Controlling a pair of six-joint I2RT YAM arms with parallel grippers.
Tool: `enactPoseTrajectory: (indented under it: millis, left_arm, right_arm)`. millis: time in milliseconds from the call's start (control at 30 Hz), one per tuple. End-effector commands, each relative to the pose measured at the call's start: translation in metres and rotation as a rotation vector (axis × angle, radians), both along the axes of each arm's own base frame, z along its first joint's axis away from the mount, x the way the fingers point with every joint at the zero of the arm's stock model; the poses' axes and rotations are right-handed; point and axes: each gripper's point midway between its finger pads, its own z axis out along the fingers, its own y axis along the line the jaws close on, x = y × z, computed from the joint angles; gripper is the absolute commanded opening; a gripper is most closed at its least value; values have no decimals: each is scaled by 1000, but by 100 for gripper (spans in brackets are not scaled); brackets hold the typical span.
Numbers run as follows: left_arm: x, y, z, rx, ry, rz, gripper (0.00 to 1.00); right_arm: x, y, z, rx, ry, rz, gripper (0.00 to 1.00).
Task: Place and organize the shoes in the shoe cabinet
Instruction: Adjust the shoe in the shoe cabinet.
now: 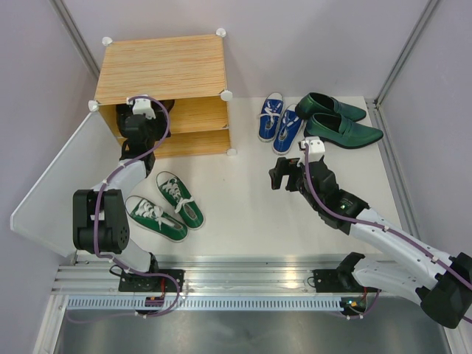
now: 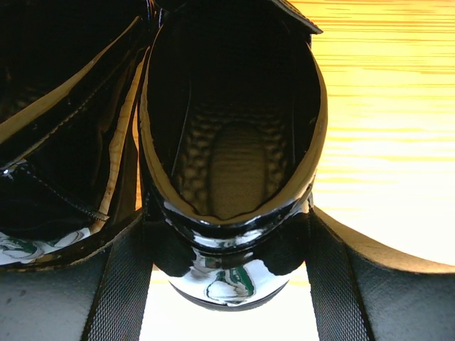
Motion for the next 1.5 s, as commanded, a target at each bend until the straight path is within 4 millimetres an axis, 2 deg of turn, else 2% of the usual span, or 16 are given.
enactPoseTrajectory:
  millis: [0, 200, 433, 567, 633, 700, 767, 800, 867, 900, 1000, 1200, 1233, 1267, 1467]
  left_arm:
    - [-6, 57, 28, 41, -65, 247, 5]
    - [-12, 56, 29, 24, -73, 247, 3]
    - [-19, 55, 40, 25, -94, 245, 2]
    - [-19, 58, 33, 38, -72, 259, 2]
    - [-19, 61, 29, 40, -61, 275, 8]
    - [-18, 62, 23, 41, -47, 285, 21]
    - [-18, 63, 22, 39, -43, 288, 27]
    - [-18, 63, 20, 37, -38, 290, 35]
    - [-18, 64, 17, 33, -33, 297, 46]
    - [-18, 64, 16, 31, -29, 299, 55]
    - [-18, 63, 15, 27, -21, 298, 66]
    - [-18, 58, 15, 6, -7, 278, 77]
    - [-17, 56, 18, -2, -9, 263, 83]
    - [-17, 54, 17, -5, 0, 254, 99]
    - [-19, 46, 23, -21, 1, 211, 100]
  right_arm:
    - [4, 4, 9, 20, -24, 6, 98]
    - [4, 4, 10, 25, -23, 7, 98]
    - [3, 4, 11, 27, -26, 11, 98]
    - [3, 4, 11, 27, -26, 11, 98]
    - [4, 4, 11, 27, -27, 11, 98]
    - [4, 4, 11, 27, -27, 11, 98]
    - [3, 4, 12, 28, -29, 11, 98]
    - [3, 4, 12, 28, -29, 11, 98]
    - [3, 3, 11, 27, -26, 11, 98]
    - [3, 4, 11, 27, -26, 11, 98]
    - [3, 4, 11, 28, -27, 11, 98]
    - [3, 5, 12, 31, -28, 17, 98]
    - [3, 4, 13, 32, -30, 17, 98]
    - [3, 4, 13, 35, -31, 16, 98]
    - [0, 6, 14, 40, -31, 33, 98]
